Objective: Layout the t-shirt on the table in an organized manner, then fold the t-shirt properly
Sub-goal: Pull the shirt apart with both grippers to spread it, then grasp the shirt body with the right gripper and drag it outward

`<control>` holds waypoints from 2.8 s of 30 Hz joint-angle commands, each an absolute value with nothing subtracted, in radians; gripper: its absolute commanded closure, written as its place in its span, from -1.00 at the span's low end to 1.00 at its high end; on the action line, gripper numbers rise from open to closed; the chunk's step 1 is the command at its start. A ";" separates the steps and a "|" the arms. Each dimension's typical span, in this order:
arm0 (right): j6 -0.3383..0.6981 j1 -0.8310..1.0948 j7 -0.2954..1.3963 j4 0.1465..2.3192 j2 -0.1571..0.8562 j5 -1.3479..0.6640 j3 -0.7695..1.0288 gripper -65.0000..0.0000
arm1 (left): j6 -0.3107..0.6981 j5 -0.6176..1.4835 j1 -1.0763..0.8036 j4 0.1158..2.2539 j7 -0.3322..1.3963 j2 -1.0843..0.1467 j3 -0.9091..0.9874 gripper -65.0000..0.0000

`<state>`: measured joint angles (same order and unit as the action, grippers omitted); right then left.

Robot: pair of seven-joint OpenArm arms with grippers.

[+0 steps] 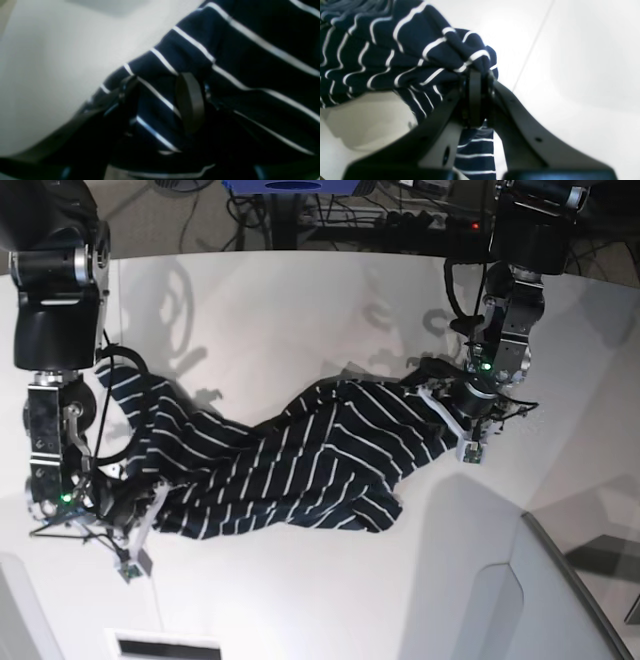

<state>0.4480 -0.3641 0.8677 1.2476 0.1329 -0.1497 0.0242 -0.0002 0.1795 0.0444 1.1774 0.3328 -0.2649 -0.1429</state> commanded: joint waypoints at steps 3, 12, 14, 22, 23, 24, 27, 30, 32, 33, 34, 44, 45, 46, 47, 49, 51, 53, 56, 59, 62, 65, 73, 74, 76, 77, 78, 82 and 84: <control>0.444 -0.386 0.849 1.276 0.140 -0.156 0.025 0.46 | -0.002 0.179 0.039 1.305 0.325 -0.263 -0.139 0.18; 0.453 -0.156 0.852 1.646 0.097 -0.173 -0.061 -0.54 | -0.001 0.179 -0.035 1.531 0.473 -0.262 0.022 0.18; 0.453 -0.117 0.868 1.669 0.085 -0.173 -0.148 -0.54 | 0.001 0.179 -0.065 1.544 0.473 -0.262 0.084 0.18; 0.452 -0.108 0.802 1.475 -0.076 -0.170 -0.277 -0.54 | 0.001 0.177 -0.194 1.549 0.469 -0.263 0.206 0.18; 0.452 -0.119 0.797 1.452 -0.088 -0.171 -0.277 -0.54 | 0.001 0.176 -0.209 1.549 0.467 -0.263 0.216 0.18; 0.452 -0.127 0.792 1.426 -0.099 -0.171 -0.277 -0.54 | 0.001 0.176 -0.225 1.549 0.467 -0.263 0.225 0.18; 0.452 -0.159 0.762 1.356 -0.114 -0.173 -0.275 -0.54 | 0.001 0.177 -0.254 1.549 0.467 -0.263 0.251 0.18; 0.452 -0.183 0.745 1.317 -0.125 -0.173 -0.275 -0.54 | 0.001 0.177 -0.275 1.549 0.466 -0.263 0.266 0.18; 0.450 -0.191 0.742 1.307 -0.127 -0.173 -0.274 -0.54 | 0.001 0.177 -0.280 1.544 0.466 -0.263 0.266 0.18; 0.449 -0.199 0.742 1.299 -0.127 -0.174 -0.274 -0.54 | 0.001 0.177 -0.280 1.543 0.466 -0.263 0.266 0.18; 0.449 -0.206 0.742 1.285 -0.127 -0.176 -0.274 -0.54 | 0.001 0.177 -0.282 1.543 0.466 -0.263 0.266 0.18; 0.447 -0.291 0.711 1.125 -0.125 -0.340 -0.275 -0.05 | 0.001 0.177 -0.280 1.541 0.466 -0.263 0.259 0.18; 0.447 -0.291 0.713 1.124 -0.127 -0.341 -0.275 0.17 | 0.001 0.177 -0.280 1.541 0.466 -0.263 0.259 0.18; 0.447 -0.291 0.713 1.124 -0.127 -0.341 -0.275 0.41 | 0.001 0.177 -0.280 1.541 0.466 -0.263 0.260 0.18; 0.447 -0.291 0.713 1.125 -0.127 -0.341 -0.275 0.69 | 0.001 0.177 -0.280 1.541 0.466 -0.263 0.262 0.18; 0.447 -0.288 0.727 1.130 -0.127 -0.341 -0.275 1.00 | 0.001 0.177 -0.280 1.541 0.466 -0.263 0.263 0.18; 0.450 -0.285 0.779 1.159 -0.127 -0.341 -0.275 0.93 | 0.001 0.177 -0.278 1.541 0.466 -0.263 0.263 0.18; 0.450 -0.252 0.831 1.244 -0.125 -0.341 -0.275 1.00 | 0.001 0.177 -0.277 1.540 0.466 -0.263 0.263 0.18; 0.450 -0.208 0.888 1.415 -0.122 -0.341 -0.275 1.00 | 0.001 0.177 -0.272 1.540 0.466 -0.263 0.257 0.18; 0.450 -0.208 0.951 1.541 -0.120 -0.341 -0.277 1.00 | 0.002 0.177 -0.260 1.541 0.466 -0.262 0.252 0.18; 0.450 -0.246 1.000 1.627 -0.120 -0.341 -0.277 1.00 | 0.002 0.168 -0.243 1.546 0.466 -0.262 0.213 0.18; 0.450 -0.294 1.003 1.658 -0.120 -0.341 -0.277 1.00 | 0.002 0.168 -0.222 1.561 0.470 -0.263 0.171 0.18; 0.447 -0.383 0.848 1.541 -0.128 -0.341 -0.409 1.00 | 0.002 0.168 -0.216 1.563 0.472 -0.265 0.160 0.18; 0.447 -0.383 0.834 1.527 -0.128 -0.341 -0.455 1.00 | 0.002 0.168 -0.216 1.563 0.472 -0.266 0.163 0.18; 0.447 -0.367 0.823 1.514 -0.128 -0.341 -0.552 1.00 | 0.002 0.168 -0.222 1.563 0.473 -0.288 0.177 0.18; 0.446 -0.351 0.820 1.515 -0.128 -0.341 -0.587 1.00 | 0.002 0.168 -0.226 1.564 0.473 -0.294 0.191 0.18; 0.446 -0.329 0.820 1.520 -0.128 -0.341 -0.613 1.00 | 0.002 0.170 -0.226 1.564 0.473 -0.297 0.202 0.18; 0.446 -0.232 0.826 1.550 -0.127 -0.341 -0.674 1.00 | 0.002 0.168 -0.228 1.558 0.473 -0.298 0.274 0.18; 0.446 -0.180 0.828 1.566 -0.125 -0.341 -0.679 1.00 | 0.002 0.168 -0.229 1.557 0.473 -0.300 0.289 0.18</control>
